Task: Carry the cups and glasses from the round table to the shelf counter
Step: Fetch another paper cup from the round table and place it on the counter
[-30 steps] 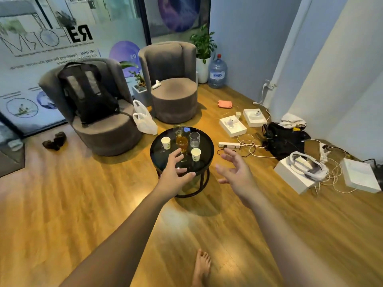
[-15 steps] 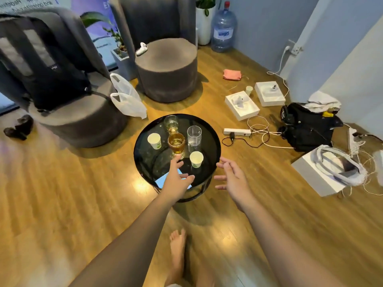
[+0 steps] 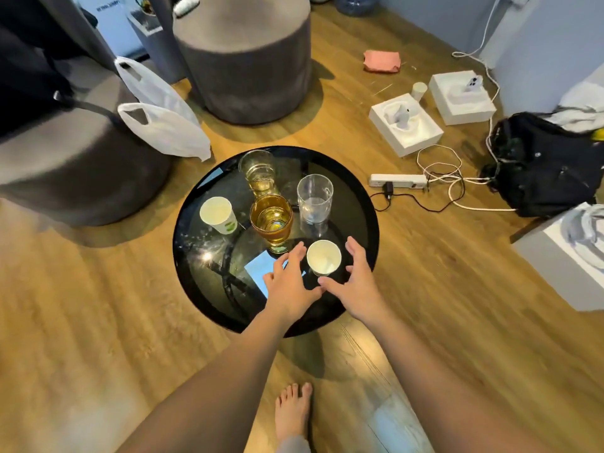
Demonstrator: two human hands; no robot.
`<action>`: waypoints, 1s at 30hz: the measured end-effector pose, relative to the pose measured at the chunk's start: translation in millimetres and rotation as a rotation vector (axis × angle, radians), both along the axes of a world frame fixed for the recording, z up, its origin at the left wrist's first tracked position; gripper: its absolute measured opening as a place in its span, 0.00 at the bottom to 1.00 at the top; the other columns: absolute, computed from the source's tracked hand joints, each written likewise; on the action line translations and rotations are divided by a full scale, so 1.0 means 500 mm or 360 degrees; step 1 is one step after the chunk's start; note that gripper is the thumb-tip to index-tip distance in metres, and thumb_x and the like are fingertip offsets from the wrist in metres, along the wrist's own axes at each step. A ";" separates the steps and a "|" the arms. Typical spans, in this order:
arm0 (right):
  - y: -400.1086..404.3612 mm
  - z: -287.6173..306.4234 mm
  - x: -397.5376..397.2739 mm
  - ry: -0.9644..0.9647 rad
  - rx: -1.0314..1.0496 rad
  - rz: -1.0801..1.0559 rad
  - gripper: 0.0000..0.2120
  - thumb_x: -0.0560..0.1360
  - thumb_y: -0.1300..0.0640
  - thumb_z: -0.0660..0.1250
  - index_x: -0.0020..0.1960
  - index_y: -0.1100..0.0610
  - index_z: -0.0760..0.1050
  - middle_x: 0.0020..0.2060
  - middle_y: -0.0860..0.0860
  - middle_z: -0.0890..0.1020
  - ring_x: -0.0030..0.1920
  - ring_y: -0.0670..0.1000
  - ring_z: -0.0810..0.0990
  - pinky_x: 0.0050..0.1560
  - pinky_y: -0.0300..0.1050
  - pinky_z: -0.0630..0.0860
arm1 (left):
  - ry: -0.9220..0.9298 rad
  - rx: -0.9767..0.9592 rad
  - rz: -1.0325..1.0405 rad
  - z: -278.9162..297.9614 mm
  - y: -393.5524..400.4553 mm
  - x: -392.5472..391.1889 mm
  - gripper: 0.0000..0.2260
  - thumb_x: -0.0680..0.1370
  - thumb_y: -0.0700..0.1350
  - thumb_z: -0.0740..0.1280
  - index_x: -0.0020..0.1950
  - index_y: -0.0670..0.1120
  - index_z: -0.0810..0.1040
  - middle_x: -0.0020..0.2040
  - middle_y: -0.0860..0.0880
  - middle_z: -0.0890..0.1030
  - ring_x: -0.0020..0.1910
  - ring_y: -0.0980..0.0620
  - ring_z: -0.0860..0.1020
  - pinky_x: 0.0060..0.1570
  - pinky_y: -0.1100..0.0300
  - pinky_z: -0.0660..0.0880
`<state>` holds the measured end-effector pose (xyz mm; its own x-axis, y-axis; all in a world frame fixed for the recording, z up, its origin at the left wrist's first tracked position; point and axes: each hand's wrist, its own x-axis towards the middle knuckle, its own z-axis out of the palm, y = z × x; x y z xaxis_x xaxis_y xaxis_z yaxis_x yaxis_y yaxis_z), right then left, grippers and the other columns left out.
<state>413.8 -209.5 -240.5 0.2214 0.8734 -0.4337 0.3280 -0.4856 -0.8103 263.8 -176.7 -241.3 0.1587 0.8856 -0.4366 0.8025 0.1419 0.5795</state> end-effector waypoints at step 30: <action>-0.110 1.219 0.162 -0.0174 0.1203 -0.0355 0.27 0.75 0.45 0.73 0.71 0.50 0.71 0.61 0.45 0.78 0.57 0.44 0.77 0.47 0.32 0.76 | -0.1354 0.0858 -0.0389 1.126 -0.061 0.195 0.22 0.85 0.44 0.67 0.75 0.55 0.62 0.68 0.56 0.75 0.65 0.61 0.78 0.63 0.56 0.81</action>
<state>494.8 -264.5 369.0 0.4330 0.8525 0.2927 0.3843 0.1192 -0.9155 361.4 -207.0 321.8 0.4308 0.8324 0.3486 0.0703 -0.4161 0.9066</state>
